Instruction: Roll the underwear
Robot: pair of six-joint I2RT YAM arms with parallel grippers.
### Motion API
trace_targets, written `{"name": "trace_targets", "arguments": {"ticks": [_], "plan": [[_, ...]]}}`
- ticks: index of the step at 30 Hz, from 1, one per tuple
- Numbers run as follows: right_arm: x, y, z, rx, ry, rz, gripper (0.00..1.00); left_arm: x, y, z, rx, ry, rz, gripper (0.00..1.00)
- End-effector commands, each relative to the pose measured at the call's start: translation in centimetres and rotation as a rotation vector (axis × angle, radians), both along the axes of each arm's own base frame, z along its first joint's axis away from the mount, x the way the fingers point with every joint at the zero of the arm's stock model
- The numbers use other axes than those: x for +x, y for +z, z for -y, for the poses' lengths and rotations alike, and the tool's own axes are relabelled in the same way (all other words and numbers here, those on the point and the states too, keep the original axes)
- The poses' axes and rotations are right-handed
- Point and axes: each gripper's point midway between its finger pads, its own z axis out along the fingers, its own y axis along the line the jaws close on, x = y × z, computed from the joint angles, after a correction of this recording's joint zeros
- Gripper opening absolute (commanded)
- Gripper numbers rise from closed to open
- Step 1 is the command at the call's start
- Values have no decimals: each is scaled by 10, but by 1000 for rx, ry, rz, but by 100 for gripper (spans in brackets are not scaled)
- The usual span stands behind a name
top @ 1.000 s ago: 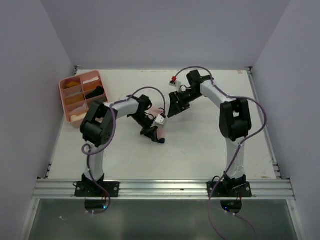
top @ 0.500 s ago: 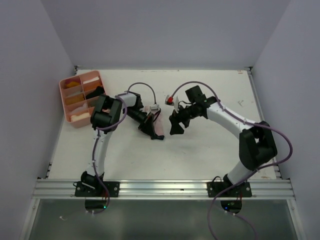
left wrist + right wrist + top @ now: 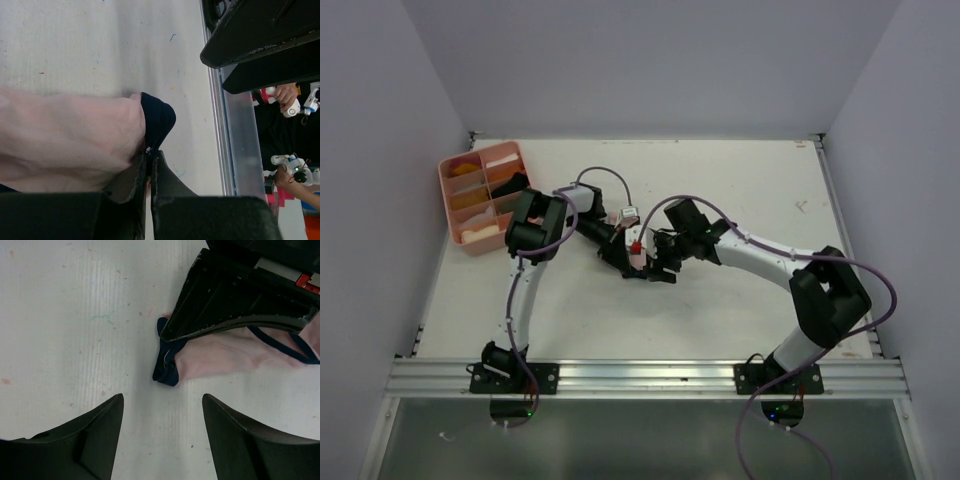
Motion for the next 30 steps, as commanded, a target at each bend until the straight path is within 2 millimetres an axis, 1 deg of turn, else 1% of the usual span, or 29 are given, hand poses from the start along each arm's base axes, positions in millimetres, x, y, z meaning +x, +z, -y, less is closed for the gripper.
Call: {"name": "trace_targets", "arguments": {"ticks": [1,2,3,5,7,10,15,16,18,22,23,26,28,30], "plan": [[16,17,-7,67,106,229,70,11,-29,-8,36,-28,74,0],[16,19,-6,75,137,268,70,12,-29,-8,37,-25,73,0],[10,12,-6,79,170,268,70,11,-29,-7,36,-26,71,0],[10,9,-9,94,216,309,67,12,-29,-7,41,-27,71,0],[6,1,-14,100,255,290,65,12,-31,-8,44,-26,66,0],[11,-1,-26,119,229,286,64,10,-30,-7,40,-22,58,0],[14,-13,-35,110,227,282,63,9,-30,-7,34,-20,56,0],[13,-18,-37,104,235,274,62,9,-29,-7,31,-19,55,0],[14,-19,-40,105,236,269,62,10,-30,-7,33,-18,55,0],[9,-27,-49,103,253,260,61,9,-29,-6,28,-16,52,0],[9,-33,-50,95,253,249,61,10,-29,-6,27,-14,52,0],[13,-38,-52,94,237,252,60,10,-29,-7,27,-12,53,0],[14,-46,-51,77,226,243,59,10,-29,-7,25,-12,53,0],[16,-51,-51,68,225,240,54,11,-28,-7,23,-10,55,0]]}}
